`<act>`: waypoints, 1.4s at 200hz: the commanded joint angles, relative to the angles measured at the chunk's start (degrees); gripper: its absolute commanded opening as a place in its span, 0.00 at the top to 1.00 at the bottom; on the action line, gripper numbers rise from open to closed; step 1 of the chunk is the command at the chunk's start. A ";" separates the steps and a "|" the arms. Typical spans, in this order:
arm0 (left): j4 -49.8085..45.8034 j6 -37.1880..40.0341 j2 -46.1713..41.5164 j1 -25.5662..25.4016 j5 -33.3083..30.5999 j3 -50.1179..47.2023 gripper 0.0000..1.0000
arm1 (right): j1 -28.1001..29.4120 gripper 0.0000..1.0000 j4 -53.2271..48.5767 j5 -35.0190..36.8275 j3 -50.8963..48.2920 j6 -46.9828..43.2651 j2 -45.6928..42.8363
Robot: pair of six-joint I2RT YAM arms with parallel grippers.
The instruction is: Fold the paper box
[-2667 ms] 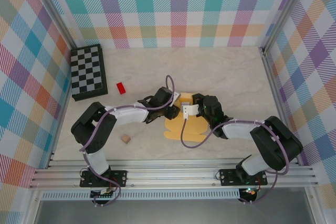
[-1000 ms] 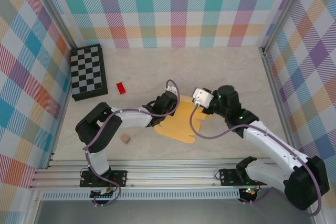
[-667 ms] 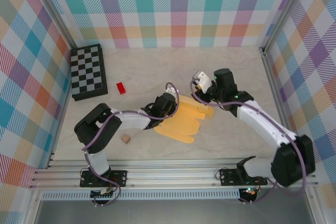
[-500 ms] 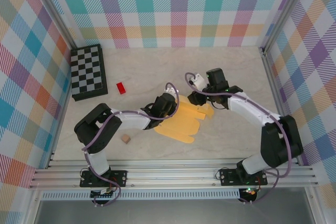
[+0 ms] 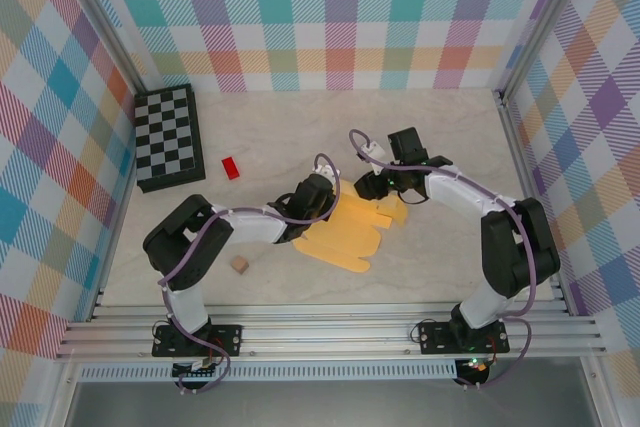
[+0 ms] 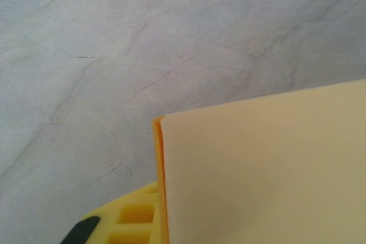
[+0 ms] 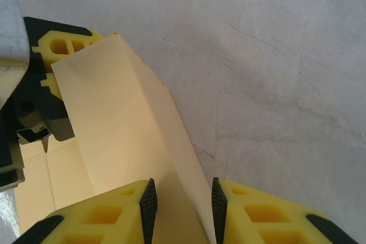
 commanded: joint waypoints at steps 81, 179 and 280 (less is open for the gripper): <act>-9.82 -0.80 -10.02 3.92 17.45 -7.90 0.57 | 0.09 0.69 -3.70 1.91 0.38 -0.06 3.01; 6.76 1.03 -8.99 10.57 34.43 -13.91 0.55 | 0.03 0.69 -4.20 -0.70 1.59 -1.62 3.63; 4.29 11.09 -3.43 12.87 39.27 -6.96 0.60 | 0.04 0.70 -4.70 -3.98 1.72 -3.20 3.44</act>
